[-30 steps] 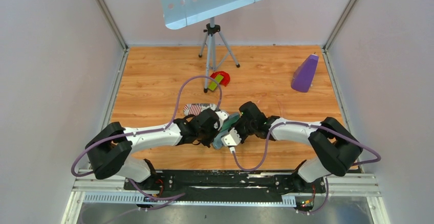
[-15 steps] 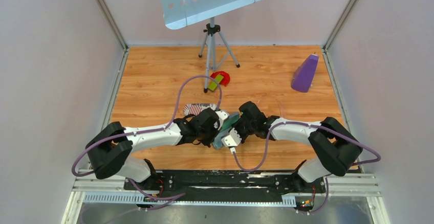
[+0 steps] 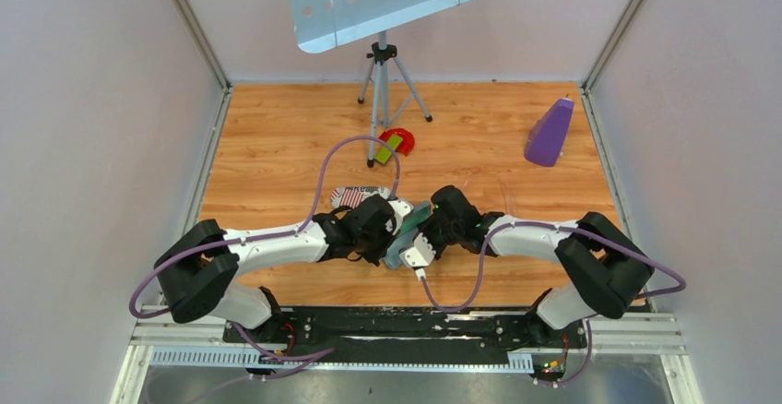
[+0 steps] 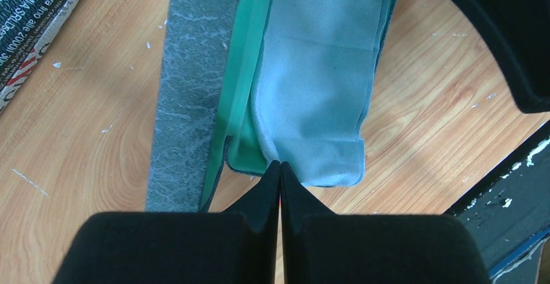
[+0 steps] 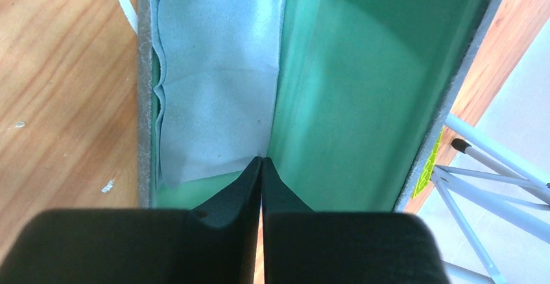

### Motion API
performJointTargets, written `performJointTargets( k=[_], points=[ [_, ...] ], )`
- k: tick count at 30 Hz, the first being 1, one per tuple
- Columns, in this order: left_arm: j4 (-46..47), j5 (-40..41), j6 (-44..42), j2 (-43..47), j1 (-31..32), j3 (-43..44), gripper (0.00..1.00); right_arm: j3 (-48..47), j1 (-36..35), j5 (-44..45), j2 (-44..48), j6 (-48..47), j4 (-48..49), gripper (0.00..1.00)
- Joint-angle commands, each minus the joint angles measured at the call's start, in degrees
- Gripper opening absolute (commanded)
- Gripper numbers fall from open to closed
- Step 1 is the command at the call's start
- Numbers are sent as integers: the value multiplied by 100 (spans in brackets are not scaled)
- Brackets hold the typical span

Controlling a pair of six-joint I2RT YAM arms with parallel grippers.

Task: Organize the sunglasses
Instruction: Place the glasses cleaning cloth in the sunglasses case.

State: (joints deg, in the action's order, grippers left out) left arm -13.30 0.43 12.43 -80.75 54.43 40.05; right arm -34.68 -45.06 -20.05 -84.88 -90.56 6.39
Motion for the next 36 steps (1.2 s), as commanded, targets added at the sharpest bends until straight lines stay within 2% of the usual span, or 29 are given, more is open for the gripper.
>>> performJointTargets(
  k=[1,6,23,36],
  points=[
    [12,-7,-57,-53,-51,2,0,31,-91,204,192,43,-395,4],
    [-6,-7,-48,64,-48,-15,0,21,-90,269,358,40,-918,1],
    [1,-192,-24,-186,-47,421,0,-13,76,489,595,423,-969,0],
    [-36,-288,284,332,5,407,0,-355,80,543,1265,855,-1994,0]
  ],
)
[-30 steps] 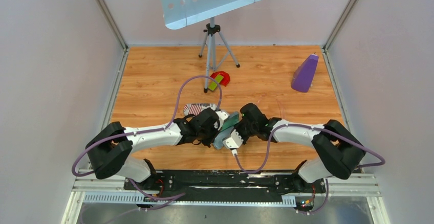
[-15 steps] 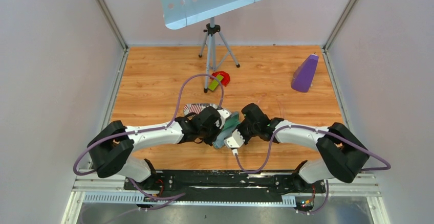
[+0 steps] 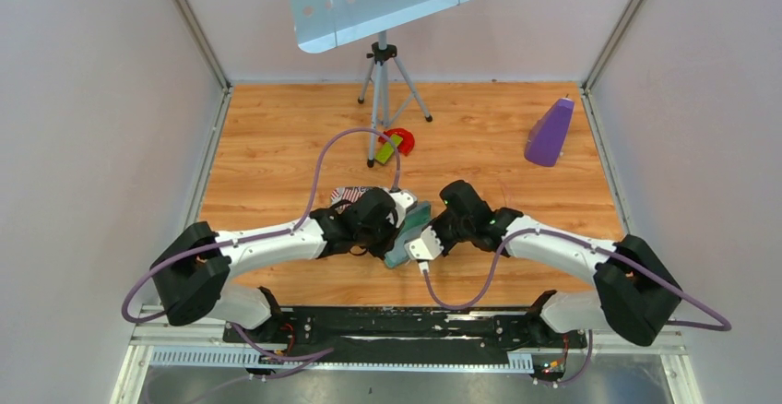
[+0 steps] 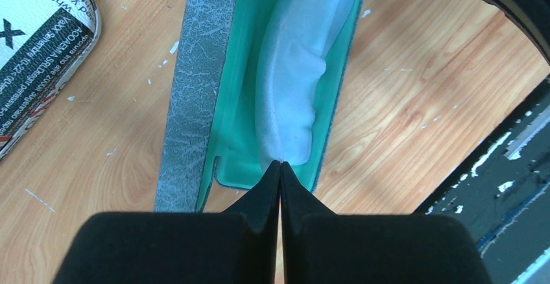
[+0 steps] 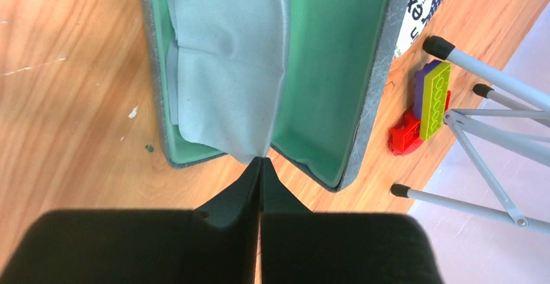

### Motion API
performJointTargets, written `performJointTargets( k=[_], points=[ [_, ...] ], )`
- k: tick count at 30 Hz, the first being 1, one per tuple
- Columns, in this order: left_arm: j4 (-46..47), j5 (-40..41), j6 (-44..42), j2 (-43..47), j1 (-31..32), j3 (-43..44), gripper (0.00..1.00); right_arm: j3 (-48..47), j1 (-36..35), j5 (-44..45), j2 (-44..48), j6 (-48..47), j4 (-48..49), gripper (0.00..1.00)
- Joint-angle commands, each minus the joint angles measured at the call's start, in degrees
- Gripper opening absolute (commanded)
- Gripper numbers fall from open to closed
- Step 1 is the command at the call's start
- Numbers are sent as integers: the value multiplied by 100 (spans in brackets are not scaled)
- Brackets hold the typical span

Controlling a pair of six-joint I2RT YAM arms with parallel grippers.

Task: Organize the sunglasses
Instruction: Place the glasses cleaning cloth in the sunglasses case.

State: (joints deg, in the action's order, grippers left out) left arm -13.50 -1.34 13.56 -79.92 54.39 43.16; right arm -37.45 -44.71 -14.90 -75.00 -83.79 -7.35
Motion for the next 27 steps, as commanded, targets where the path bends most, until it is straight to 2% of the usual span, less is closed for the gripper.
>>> performJointTargets(
  k=[1,17,27],
  points=[
    [-10,-123,218,286,35,90,0,-86,48,4,341,205,-719,0],
    [40,93,812,505,831,325,0,-19,39,-264,1515,562,-1825,0],
    [-92,258,988,632,1042,429,0,58,-12,-422,1969,660,-2209,0]
  ],
)
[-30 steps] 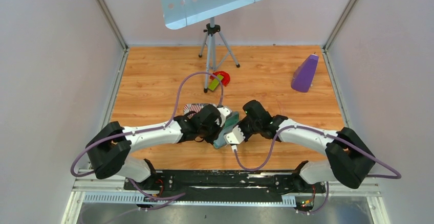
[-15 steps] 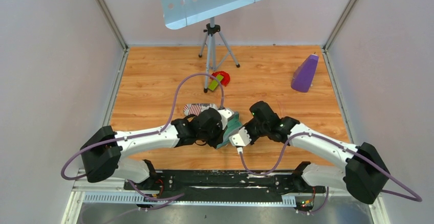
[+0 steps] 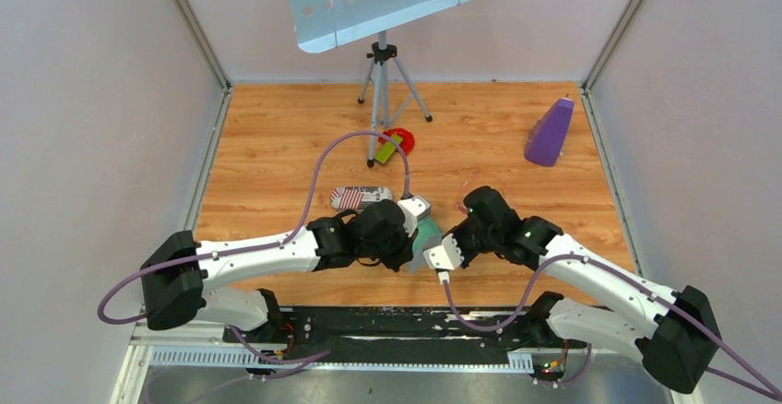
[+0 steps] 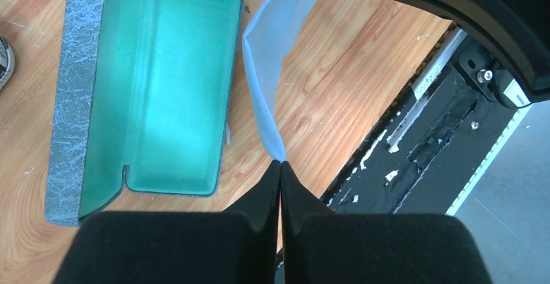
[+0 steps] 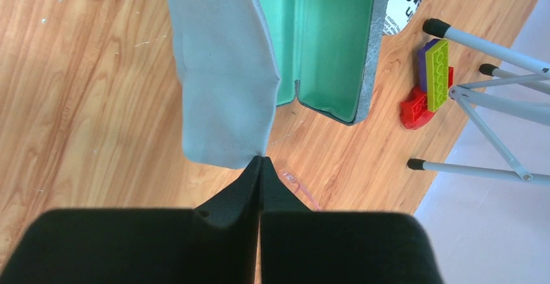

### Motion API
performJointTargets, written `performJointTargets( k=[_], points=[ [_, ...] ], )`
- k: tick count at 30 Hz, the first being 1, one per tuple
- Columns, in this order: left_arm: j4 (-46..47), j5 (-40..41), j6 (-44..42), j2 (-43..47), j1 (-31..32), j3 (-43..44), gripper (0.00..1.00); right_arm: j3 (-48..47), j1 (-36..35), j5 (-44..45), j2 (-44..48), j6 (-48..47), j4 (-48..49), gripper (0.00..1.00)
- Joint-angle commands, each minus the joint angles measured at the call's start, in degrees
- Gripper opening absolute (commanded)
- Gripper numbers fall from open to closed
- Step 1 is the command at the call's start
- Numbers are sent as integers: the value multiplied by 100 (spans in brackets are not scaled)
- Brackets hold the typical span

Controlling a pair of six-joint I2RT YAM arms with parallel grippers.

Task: Organize the sunglasses
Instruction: Place the glasses cleaning cloth in the sunglasses case.

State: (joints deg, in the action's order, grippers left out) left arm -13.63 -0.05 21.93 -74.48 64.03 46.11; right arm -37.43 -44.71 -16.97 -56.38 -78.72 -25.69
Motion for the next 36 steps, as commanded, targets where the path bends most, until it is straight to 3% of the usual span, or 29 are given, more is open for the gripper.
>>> performJointTargets(
  k=[1,11,21,36],
  points=[
    [-83,141,164,66,87,135,0,60,-31,-225,102,154,-375,0],
    [-180,248,110,-389,88,136,0,218,-45,-70,-362,90,-22,0],
    [-397,1033,-205,-488,85,143,0,237,-47,39,-1009,-122,858,0],
    [-373,1586,-184,-425,-208,-71,0,-160,-38,200,-1855,-311,1681,0]
  ],
)
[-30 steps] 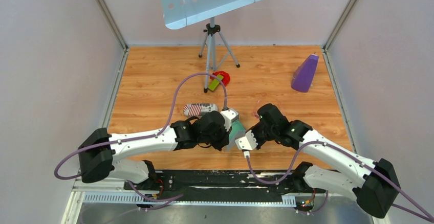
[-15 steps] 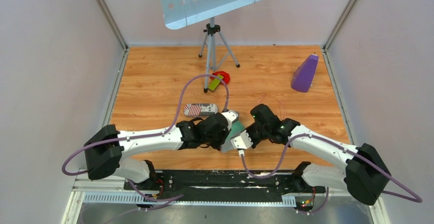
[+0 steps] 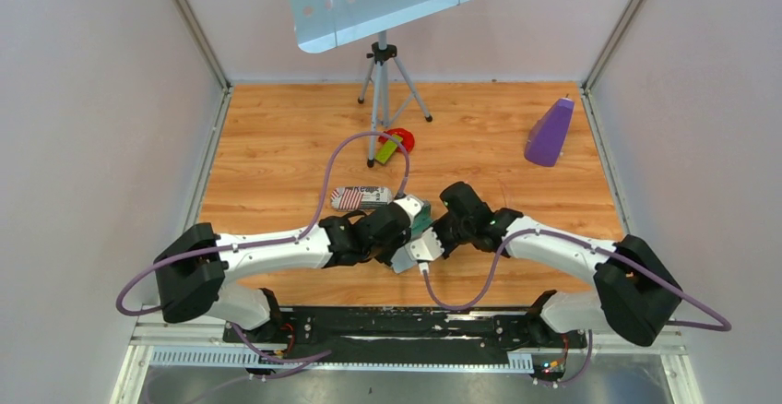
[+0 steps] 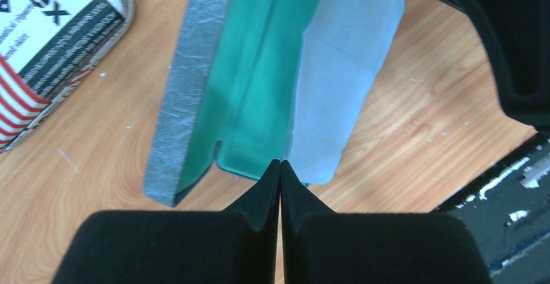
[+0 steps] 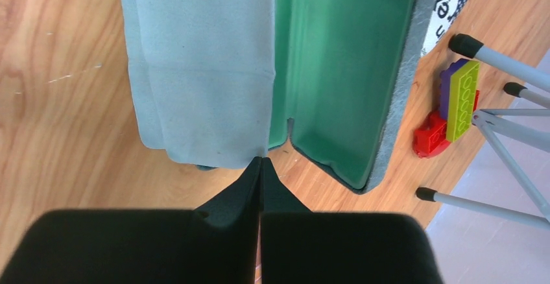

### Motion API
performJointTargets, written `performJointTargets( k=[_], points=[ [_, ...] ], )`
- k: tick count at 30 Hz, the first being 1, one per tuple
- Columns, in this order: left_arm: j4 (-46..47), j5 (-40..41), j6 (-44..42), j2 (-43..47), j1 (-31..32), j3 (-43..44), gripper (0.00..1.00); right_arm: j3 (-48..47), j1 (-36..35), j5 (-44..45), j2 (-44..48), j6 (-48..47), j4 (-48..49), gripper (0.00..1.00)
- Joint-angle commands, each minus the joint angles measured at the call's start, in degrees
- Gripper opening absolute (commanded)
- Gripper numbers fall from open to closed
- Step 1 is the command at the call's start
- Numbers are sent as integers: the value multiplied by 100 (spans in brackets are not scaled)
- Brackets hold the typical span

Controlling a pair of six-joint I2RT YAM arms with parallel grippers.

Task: Organize the sunglasses
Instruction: Place the glasses cleaning cloth in the sunglasses case.

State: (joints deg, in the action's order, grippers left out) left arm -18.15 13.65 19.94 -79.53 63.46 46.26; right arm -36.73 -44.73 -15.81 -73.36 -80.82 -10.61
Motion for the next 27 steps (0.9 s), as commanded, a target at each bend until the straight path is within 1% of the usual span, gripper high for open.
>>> performJointTargets(
  k=[1,12,17,27],
  points=[
    [95,209,-2,70,-179,-90,0,-256,-36,106,-206,-102,212,0],
    [151,202,-151,-314,-279,62,0,-495,58,191,-697,-199,412,0],
    [186,218,-150,-333,-377,33,0,-515,66,192,-804,-213,482,0],
    [148,139,-180,-510,-381,118,0,-490,62,160,-913,-250,554,0]
  ],
)
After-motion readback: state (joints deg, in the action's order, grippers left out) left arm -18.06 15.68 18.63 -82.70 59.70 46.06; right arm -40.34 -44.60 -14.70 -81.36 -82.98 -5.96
